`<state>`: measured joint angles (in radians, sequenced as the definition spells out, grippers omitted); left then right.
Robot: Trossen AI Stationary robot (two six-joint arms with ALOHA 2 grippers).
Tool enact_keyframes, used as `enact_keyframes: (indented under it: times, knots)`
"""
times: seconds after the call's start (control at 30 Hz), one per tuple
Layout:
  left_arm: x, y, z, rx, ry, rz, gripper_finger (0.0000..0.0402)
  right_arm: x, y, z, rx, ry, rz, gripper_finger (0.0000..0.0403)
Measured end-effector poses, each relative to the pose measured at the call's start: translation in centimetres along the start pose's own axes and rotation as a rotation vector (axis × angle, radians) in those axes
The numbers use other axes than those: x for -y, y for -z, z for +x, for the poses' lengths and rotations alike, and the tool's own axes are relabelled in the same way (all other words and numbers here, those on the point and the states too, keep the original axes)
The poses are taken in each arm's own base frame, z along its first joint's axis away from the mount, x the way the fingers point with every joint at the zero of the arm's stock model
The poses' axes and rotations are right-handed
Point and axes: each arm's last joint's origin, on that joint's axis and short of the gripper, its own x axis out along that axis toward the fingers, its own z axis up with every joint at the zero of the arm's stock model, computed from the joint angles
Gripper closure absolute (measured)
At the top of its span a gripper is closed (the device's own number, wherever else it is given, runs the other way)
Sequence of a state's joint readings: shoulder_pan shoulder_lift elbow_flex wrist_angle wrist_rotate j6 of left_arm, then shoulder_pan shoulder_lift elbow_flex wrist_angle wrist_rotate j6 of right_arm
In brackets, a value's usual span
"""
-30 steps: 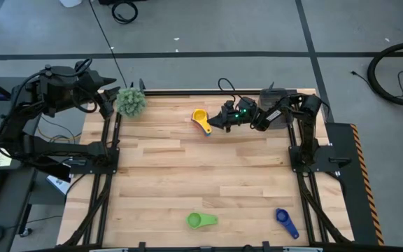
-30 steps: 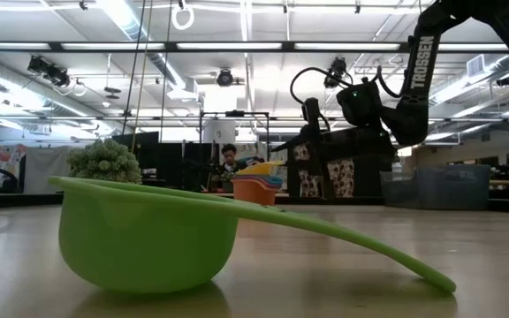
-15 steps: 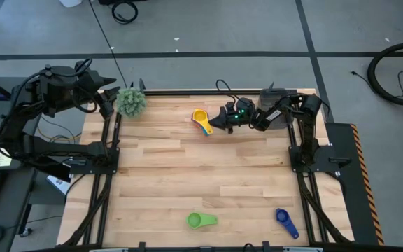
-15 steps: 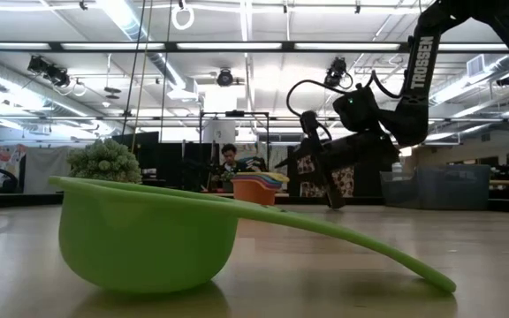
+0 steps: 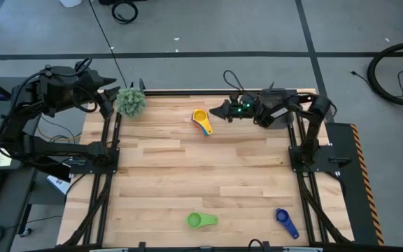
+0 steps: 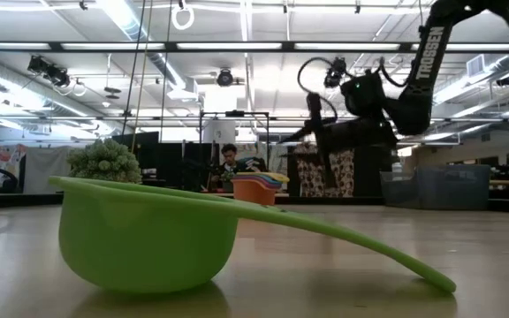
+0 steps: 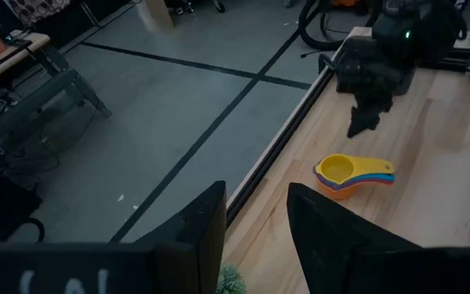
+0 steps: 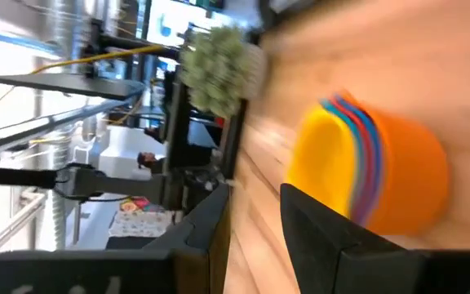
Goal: Nest measuring cups in basket
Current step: Stack the green measuring cup on top of the yellow measuring cup
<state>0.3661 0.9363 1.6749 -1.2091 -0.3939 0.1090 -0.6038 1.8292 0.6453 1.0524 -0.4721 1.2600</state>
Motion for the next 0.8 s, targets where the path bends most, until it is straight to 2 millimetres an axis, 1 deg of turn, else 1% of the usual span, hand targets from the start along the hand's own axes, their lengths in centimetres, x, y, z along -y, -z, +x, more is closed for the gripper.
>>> enact_keyframes:
  times: [0.13,0.2,0.37,0.5,0.63,0.8]
  knots:
    - [0.0,0.0,0.0,0.0,0.0,-0.001,0.0265,-2.7,-1.4,-1.3,0.053,-0.065,-0.104,0.0289]
    - [0.0,0.0,0.0,0.0,0.0,-0.002,0.0265,-4.5,-2.0,-2.2,0.07,-0.118,-0.179,0.0289]
    - [0.0,0.0,0.0,-0.001,0.0,-0.023,0.0265,-9.4,-2.9,-5.3,0.11,-0.271,-0.382,0.0289]
    - [0.1,-0.1,0.2,-0.006,0.0,-0.066,0.0265,-13.0,-2.8,-8.1,0.148,-0.36,-0.583,0.0289]
    - [0.2,-0.2,0.6,-0.017,0.001,-0.07,0.0265,-15.3,-2.2,-10.6,0.13,-0.38,-0.733,0.0289]
    - [0.6,-0.5,1.6,-0.042,0.003,-0.062,0.0265,-16.4,-1.3,-13.3,0.114,-0.3,-0.801,0.0289]
